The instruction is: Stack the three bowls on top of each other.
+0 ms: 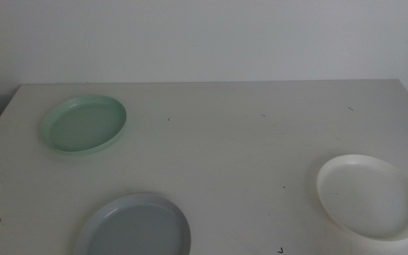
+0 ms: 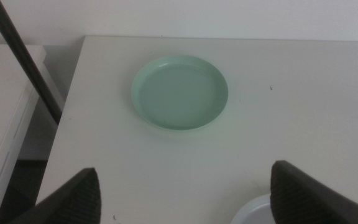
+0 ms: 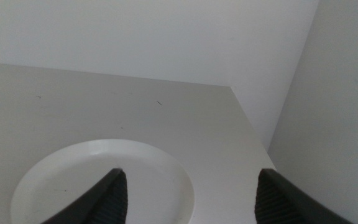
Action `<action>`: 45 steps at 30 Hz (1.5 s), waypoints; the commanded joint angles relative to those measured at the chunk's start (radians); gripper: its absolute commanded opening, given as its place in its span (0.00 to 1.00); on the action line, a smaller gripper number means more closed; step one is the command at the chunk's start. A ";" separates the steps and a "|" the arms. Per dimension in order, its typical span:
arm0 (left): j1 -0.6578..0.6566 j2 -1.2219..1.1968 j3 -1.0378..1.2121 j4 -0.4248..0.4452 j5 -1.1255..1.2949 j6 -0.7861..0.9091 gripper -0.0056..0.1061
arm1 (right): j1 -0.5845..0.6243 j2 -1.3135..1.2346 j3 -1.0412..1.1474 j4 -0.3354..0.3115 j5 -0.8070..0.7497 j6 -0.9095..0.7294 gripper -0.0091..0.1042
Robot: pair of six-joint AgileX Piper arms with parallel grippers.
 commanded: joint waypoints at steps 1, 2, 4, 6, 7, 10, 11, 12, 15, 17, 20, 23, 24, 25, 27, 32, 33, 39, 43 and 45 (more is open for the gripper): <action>-0.006 0.052 -0.105 -0.006 -0.002 -0.016 0.98 | -0.005 -0.027 -0.007 -0.012 -0.071 -0.009 0.54; -0.006 0.073 -0.133 -0.006 0.016 -0.016 0.98 | -0.005 -0.027 -0.007 -0.012 -0.071 -0.009 0.54; -0.006 0.114 -0.182 -0.006 0.054 -0.016 0.98 | -0.005 -0.027 -0.007 -0.012 -0.071 -0.009 0.54; -0.006 0.157 -0.233 -0.006 0.096 -0.016 0.98 | -0.005 -0.027 -0.007 -0.012 -0.071 -0.009 0.54; -0.006 0.175 -0.252 -0.006 0.115 -0.016 0.98 | -0.005 -0.027 -0.007 -0.012 -0.071 -0.009 0.54; -0.006 0.238 -0.317 -0.006 0.187 -0.016 0.98 | -0.005 -0.027 -0.007 -0.012 -0.071 -0.009 0.54; -0.006 0.260 -0.336 -0.013 0.211 -0.016 0.98 | -0.005 -0.027 -0.007 -0.012 -0.071 -0.009 0.54; -0.006 0.281 -0.350 -0.017 0.233 -0.016 0.98 | -0.005 -0.027 -0.007 -0.012 -0.071 -0.009 0.54; -0.006 0.330 -0.370 -0.032 0.276 -0.015 0.98 | -0.005 -0.027 -0.007 -0.012 -0.071 -0.009 0.54; -0.006 0.350 -0.370 -0.035 0.277 -0.015 0.98 | -0.005 -0.027 -0.007 -0.012 -0.071 -0.009 0.54; -0.006 0.379 -0.370 -0.035 0.270 -0.020 0.98 | -0.005 -0.027 -0.007 -0.012 -0.071 -0.009 0.54; -0.006 0.413 -0.370 -0.038 0.270 -0.023 0.98 | -0.005 -0.027 -0.007 -0.012 -0.071 -0.009 0.54; -0.006 0.422 -0.370 -0.038 0.279 -0.023 0.98 | -0.005 -0.027 -0.007 -0.012 -0.071 -0.009 0.54; -0.006 0.434 -0.370 -0.039 0.292 -0.022 0.98 | -0.005 -0.027 -0.007 -0.012 -0.071 -0.009 0.54; -0.006 0.459 -0.370 -0.047 0.309 -0.022 0.98 | -0.005 -0.027 -0.007 -0.012 -0.071 -0.009 0.54; -0.006 0.518 -0.370 -0.111 0.362 -0.021 0.98 | -0.005 -0.027 -0.007 -0.012 -0.071 -0.009 0.54; -0.006 0.531 -0.370 -0.124 0.368 -0.016 0.98 | -0.005 -0.027 -0.007 -0.012 -0.071 -0.009 0.54; -0.006 0.591 -0.325 -0.169 0.387 0.003 0.98 | -0.005 -0.027 -0.007 -0.012 -0.071 -0.009 0.54; -0.008 0.607 -0.244 -0.172 0.363 0.003 0.98 | -0.005 -0.027 -0.007 -0.012 -0.071 -0.009 0.54; -0.008 0.610 -0.191 -0.183 0.330 0.010 0.98 | -0.005 -0.027 -0.007 -0.012 -0.071 -0.009 0.54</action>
